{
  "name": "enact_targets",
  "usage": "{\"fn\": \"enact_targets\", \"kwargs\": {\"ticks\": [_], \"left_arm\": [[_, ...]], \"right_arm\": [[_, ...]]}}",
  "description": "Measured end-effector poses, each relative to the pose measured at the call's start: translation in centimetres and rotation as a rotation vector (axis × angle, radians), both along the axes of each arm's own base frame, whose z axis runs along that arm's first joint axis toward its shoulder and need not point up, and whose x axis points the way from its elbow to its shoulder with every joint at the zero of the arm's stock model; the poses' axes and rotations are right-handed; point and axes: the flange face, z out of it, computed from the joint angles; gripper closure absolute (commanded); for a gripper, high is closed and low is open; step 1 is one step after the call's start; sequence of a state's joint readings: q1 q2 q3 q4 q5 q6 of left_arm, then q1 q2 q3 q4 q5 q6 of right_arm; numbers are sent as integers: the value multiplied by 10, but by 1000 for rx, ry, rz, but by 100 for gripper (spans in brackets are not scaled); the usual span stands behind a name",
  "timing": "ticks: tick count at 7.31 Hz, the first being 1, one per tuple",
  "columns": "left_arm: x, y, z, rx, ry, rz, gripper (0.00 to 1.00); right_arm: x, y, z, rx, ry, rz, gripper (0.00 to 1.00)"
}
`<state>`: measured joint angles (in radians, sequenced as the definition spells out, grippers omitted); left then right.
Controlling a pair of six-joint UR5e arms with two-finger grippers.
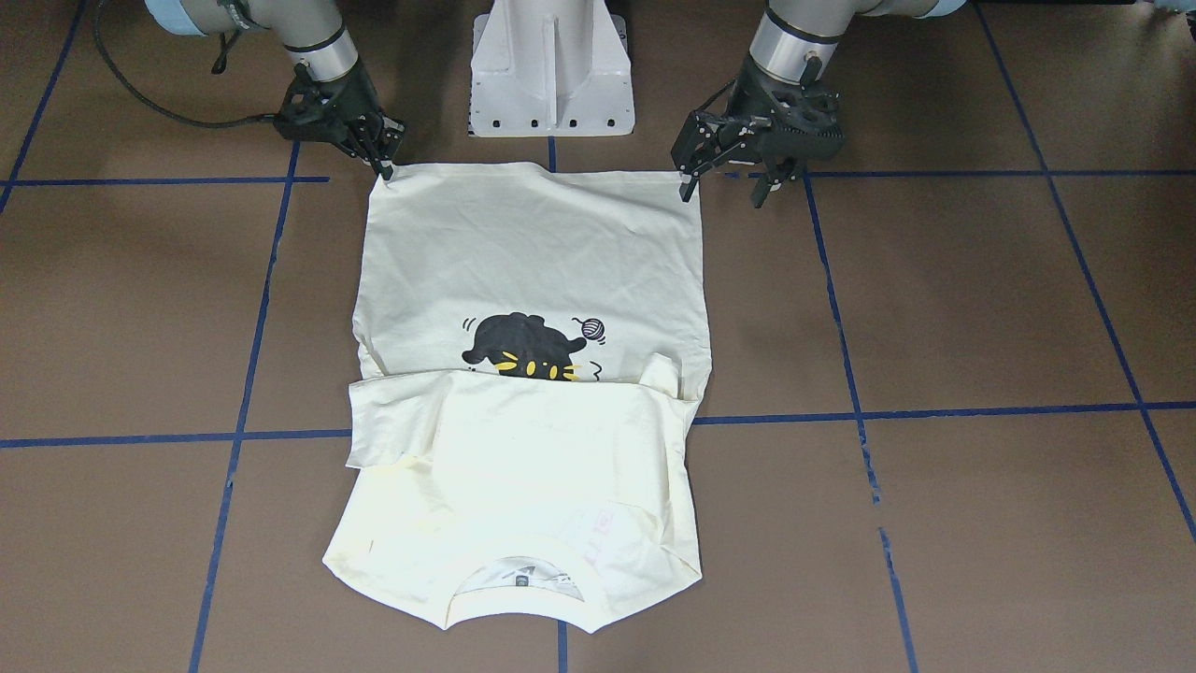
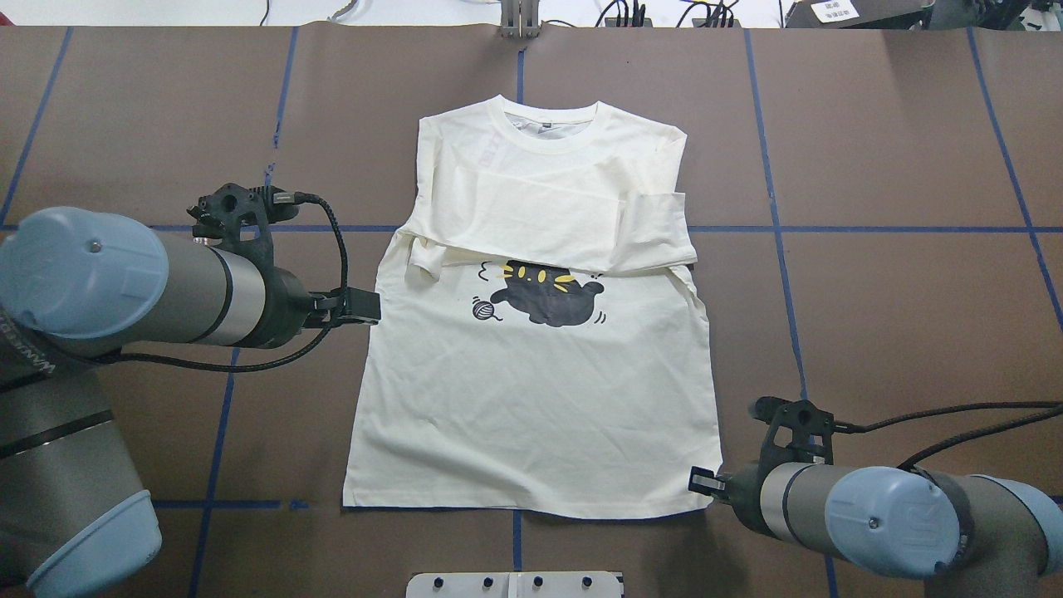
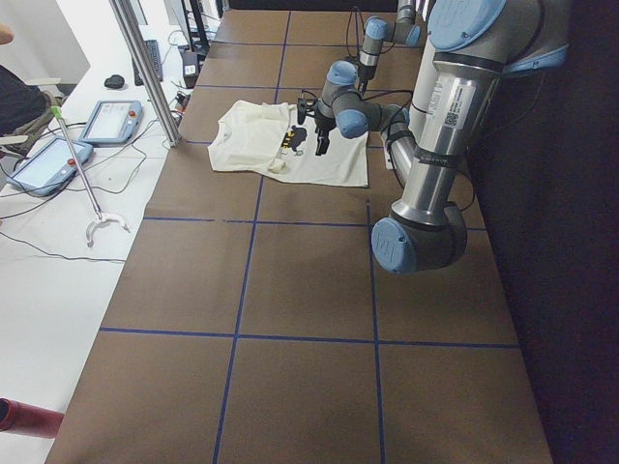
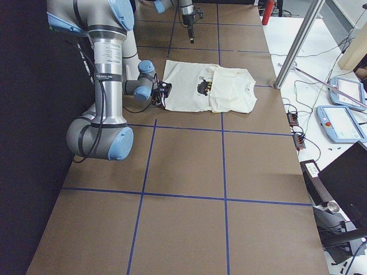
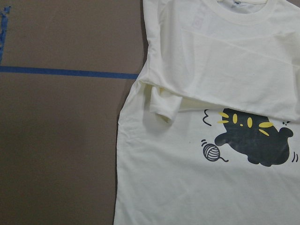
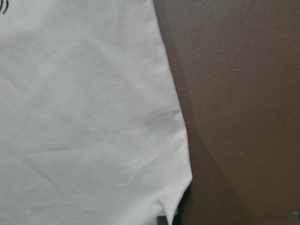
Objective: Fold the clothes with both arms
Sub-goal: 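Lower both grippers and pinch the hem corners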
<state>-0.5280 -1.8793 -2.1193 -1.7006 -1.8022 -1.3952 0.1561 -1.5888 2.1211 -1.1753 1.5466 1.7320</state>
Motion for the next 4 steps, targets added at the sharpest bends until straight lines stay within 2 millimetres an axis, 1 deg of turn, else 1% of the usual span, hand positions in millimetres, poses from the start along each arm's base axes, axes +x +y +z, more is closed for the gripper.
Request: {"fn": "enact_targets", "kwargs": {"ticks": [1, 2, 3, 4], "left_arm": [[17, 17, 10, -84, 0, -6, 0], [36, 40, 18, -161, 0, -10, 1], [53, 62, 21, -226, 2, -31, 4], [66, 81, 23, -276, 4, -57, 14]], "right_arm": [[4, -4, -5, 3, -10, 9, 100], [6, -9, -9, 7, -20, 19, 100], [7, -11, -12, 11, -26, 23, 100], [8, -12, -13, 15, -35, 24, 100]]}}
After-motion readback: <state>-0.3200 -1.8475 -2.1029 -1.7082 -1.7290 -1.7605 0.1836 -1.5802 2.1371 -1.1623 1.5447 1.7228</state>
